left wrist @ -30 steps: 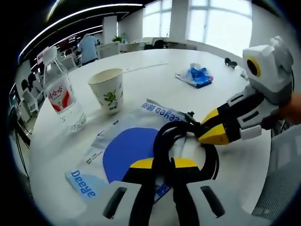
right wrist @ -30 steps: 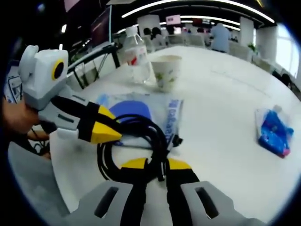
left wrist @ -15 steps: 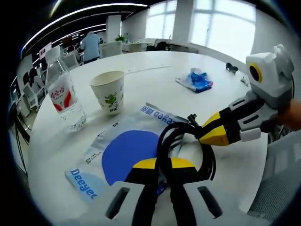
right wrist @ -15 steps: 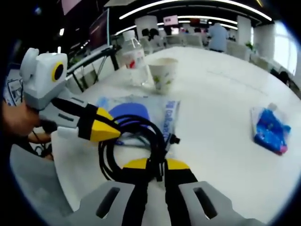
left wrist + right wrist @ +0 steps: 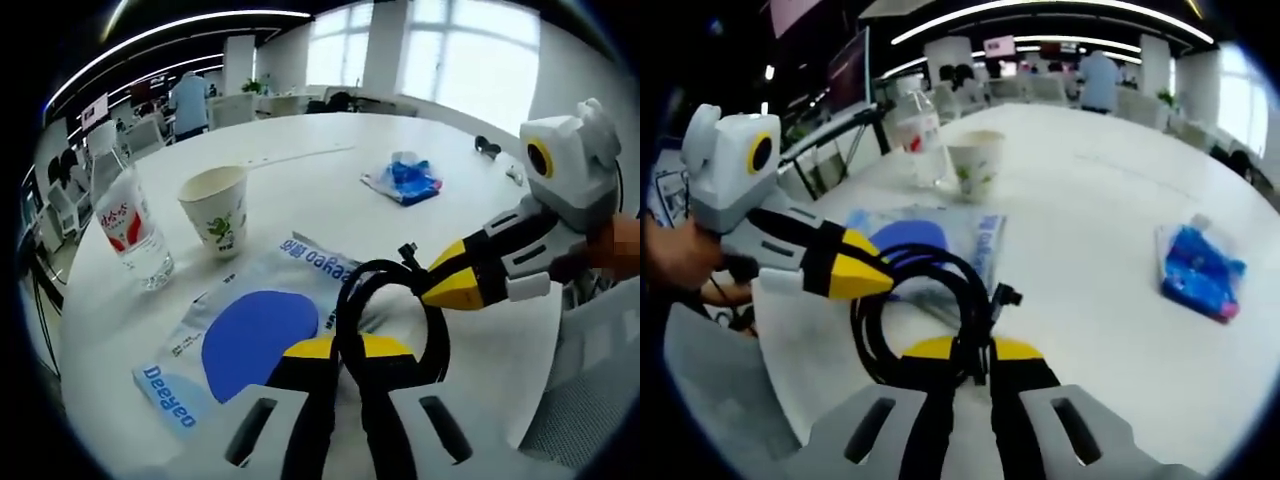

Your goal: Arrange the tabletop items into an orderly group along one side of the table until the central work area is clear of visible clutter.

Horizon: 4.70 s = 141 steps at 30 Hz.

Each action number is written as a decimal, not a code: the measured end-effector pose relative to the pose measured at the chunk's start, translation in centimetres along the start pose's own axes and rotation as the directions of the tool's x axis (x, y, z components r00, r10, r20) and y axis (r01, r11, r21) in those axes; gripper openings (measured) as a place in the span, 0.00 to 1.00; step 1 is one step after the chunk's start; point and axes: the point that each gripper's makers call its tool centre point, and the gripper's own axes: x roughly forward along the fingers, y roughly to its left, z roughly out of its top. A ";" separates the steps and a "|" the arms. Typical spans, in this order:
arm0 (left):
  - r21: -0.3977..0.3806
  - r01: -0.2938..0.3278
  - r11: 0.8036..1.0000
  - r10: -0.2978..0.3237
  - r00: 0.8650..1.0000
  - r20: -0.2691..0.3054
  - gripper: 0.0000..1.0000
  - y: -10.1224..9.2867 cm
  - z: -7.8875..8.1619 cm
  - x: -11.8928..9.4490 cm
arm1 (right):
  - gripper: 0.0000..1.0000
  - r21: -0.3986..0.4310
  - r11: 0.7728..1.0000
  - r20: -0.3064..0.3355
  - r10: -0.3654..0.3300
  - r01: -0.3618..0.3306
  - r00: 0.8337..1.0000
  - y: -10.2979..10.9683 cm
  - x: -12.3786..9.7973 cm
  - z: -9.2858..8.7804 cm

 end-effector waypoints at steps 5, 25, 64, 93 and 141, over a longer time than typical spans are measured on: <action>0.011 0.010 1.000 -0.010 1.000 0.007 0.06 -1.0 0.8 0.4 | 0.08 0.007 1.000 0.007 -0.011 0.011 1.000 -1.0 -0.8 -0.2; 0.026 0.035 0.999 -0.035 0.999 0.022 0.06 -5.0 3.3 2.6 | 0.08 0.019 0.999 0.014 -0.044 0.044 0.999 -5.0 -4.1 -0.9; 0.018 0.046 0.999 -0.044 0.997 -0.071 0.08 -6.3 1.6 5.9 | 0.08 0.002 1.000 -0.054 -0.024 0.024 0.998 -7.4 -2.8 -3.6; 0.061 0.042 0.997 -0.038 0.997 -0.060 0.21 -6.7 1.1 5.6 | 0.18 -0.083 0.996 -0.046 -0.041 0.038 0.998 -7.9 -3.3 -3.7; -0.036 -0.084 0.996 0.087 0.992 0.091 0.98 -3.1 2.7 1.0 | 0.97 -0.070 0.991 0.076 -0.112 0.117 0.991 -8.8 -5.3 0.9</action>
